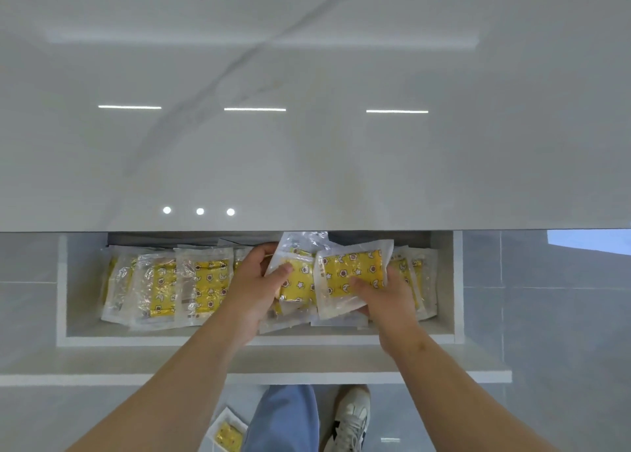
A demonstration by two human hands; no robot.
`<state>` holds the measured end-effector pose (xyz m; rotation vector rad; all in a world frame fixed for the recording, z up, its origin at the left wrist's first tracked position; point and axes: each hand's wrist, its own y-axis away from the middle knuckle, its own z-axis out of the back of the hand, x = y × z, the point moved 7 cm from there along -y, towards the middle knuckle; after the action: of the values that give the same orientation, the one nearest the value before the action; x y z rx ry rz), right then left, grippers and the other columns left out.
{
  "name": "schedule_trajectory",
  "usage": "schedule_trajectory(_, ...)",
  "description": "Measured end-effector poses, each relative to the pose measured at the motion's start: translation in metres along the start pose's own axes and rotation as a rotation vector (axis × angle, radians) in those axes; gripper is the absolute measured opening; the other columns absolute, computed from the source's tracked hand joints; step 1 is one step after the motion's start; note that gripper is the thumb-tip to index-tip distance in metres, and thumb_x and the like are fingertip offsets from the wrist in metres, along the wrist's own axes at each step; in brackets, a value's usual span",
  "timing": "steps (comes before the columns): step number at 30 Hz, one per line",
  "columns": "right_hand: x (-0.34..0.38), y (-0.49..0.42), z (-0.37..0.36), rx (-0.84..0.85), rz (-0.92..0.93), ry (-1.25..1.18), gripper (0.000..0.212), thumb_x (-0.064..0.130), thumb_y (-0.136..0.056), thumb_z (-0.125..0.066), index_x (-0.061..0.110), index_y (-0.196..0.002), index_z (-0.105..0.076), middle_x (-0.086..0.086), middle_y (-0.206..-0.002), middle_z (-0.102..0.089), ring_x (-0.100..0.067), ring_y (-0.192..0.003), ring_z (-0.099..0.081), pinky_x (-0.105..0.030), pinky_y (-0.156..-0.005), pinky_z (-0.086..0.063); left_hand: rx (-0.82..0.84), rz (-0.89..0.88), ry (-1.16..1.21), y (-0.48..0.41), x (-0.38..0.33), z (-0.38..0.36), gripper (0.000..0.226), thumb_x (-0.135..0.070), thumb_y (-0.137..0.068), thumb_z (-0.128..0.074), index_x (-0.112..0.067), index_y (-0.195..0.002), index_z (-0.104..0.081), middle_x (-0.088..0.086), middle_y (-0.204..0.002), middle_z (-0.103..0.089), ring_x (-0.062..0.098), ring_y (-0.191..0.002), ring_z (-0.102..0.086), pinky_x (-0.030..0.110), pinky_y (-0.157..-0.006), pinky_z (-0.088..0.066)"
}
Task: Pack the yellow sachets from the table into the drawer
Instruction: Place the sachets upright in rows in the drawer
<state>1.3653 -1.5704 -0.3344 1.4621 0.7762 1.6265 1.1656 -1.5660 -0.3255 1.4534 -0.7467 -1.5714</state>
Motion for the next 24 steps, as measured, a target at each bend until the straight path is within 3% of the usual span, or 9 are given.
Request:
schedule_trajectory(3,-0.004,-0.004,0.007,0.009,-0.059,-0.030,0.017,0.007,-0.088,-0.062,0.022,-0.094,-0.057,-0.003,-0.093,-0.068,-0.021,-0.088,-0.066,-0.030,-0.068,-0.056,-0.014,-0.068,-0.160,-0.005,-0.001,0.015,0.026,0.000,-0.088,-0.058,-0.025,-0.095,-0.056,-0.002,-0.093,-0.063,0.016,-0.078,-0.059,0.024,-0.064,-0.048)
schedule_trajectory(6,-0.004,-0.004,0.010,0.042,-0.097,0.051,0.010,0.014,-0.093,-0.055,0.024,-0.090,-0.055,-0.001,-0.093,-0.066,-0.018,-0.086,-0.063,-0.033,-0.074,-0.054,-0.023,-0.087,-0.330,-0.012,0.002,0.025,0.028,0.000,-0.087,-0.058,-0.028,-0.085,-0.055,0.002,-0.093,-0.062,0.021,-0.084,-0.060,0.034,-0.073,-0.052)
schedule_trajectory(10,0.007,-0.011,0.006,0.099,0.037,0.620,0.009,0.022,-0.095,-0.048,0.022,-0.097,-0.056,-0.003,-0.099,-0.064,-0.016,-0.082,-0.057,-0.030,-0.069,-0.046,0.002,-0.178,-0.592,-0.019,-0.007,0.021,0.024,-0.005,-0.084,-0.062,-0.022,-0.099,-0.056,0.001,-0.096,-0.062,0.021,-0.089,-0.059,0.035,-0.075,-0.050)
schedule_trajectory(13,0.015,-0.021,-0.002,0.063,0.186,1.148,0.032,0.028,-0.095,-0.044,0.022,-0.126,-0.051,-0.005,-0.120,-0.059,-0.023,-0.108,-0.051,-0.035,-0.089,-0.043,0.038,-0.230,-0.887,-0.022,-0.016,0.012,0.037,-0.006,-0.083,-0.062,-0.020,-0.116,-0.051,-0.004,-0.100,-0.056,0.016,-0.089,-0.050,0.028,-0.070,-0.042)
schedule_trajectory(16,0.020,-0.023,-0.004,-0.088,0.251,1.412,0.057,0.021,-0.092,-0.047,0.026,-0.144,-0.026,-0.008,-0.144,-0.038,-0.031,-0.134,-0.030,-0.044,-0.110,-0.025,0.055,-0.239,-1.008,-0.025,-0.020,0.009,0.045,-0.005,-0.082,-0.061,-0.020,-0.123,-0.048,-0.001,-0.111,-0.057,0.018,-0.096,-0.052,0.030,-0.075,-0.046)
schedule_trajectory(18,0.023,-0.019,-0.011,-0.116,0.306,1.461,0.072,0.021,-0.090,-0.051,0.028,-0.148,-0.009,-0.009,-0.156,-0.015,-0.033,-0.141,-0.017,-0.047,-0.114,-0.017,0.087,-0.247,-0.977,-0.023,-0.022,0.006,0.047,-0.004,-0.082,-0.061,-0.022,-0.123,-0.048,-0.003,-0.116,-0.058,0.019,-0.104,-0.054,0.031,-0.080,-0.048)
schedule_trajectory(20,0.022,-0.013,-0.033,0.002,0.431,1.423,0.077,0.031,-0.089,-0.054,0.029,-0.149,-0.005,-0.005,-0.157,-0.010,-0.031,-0.142,-0.015,-0.045,-0.114,-0.016,0.147,-0.240,-0.907,-0.020,-0.022,0.003,0.044,-0.004,-0.083,-0.061,-0.026,-0.119,-0.050,-0.011,-0.107,-0.056,0.014,-0.100,-0.053,0.026,-0.075,-0.046)
schedule_trajectory(22,0.013,-0.011,-0.059,0.188,0.460,1.300,0.071,0.041,-0.087,-0.055,0.030,-0.147,-0.017,0.001,-0.152,-0.029,-0.027,-0.137,-0.027,-0.041,-0.110,-0.025,0.205,-0.225,-0.837,-0.018,-0.020,0.002,0.041,-0.004,-0.083,-0.062,-0.031,-0.112,-0.053,-0.019,-0.096,-0.052,0.010,-0.095,-0.050,0.022,-0.069,-0.044)
schedule_trajectory(24,0.007,-0.014,-0.071,0.242,0.355,1.070,0.057,0.041,-0.086,-0.057,0.030,-0.137,-0.037,0.002,-0.136,-0.051,-0.026,-0.126,-0.042,-0.038,-0.102,-0.037,0.239,-0.220,-0.796,-0.016,-0.018,0.004,0.040,-0.004,-0.082,-0.063,-0.035,-0.105,-0.055,-0.016,-0.099,-0.055,0.011,-0.097,-0.051,0.024,-0.073,-0.046)
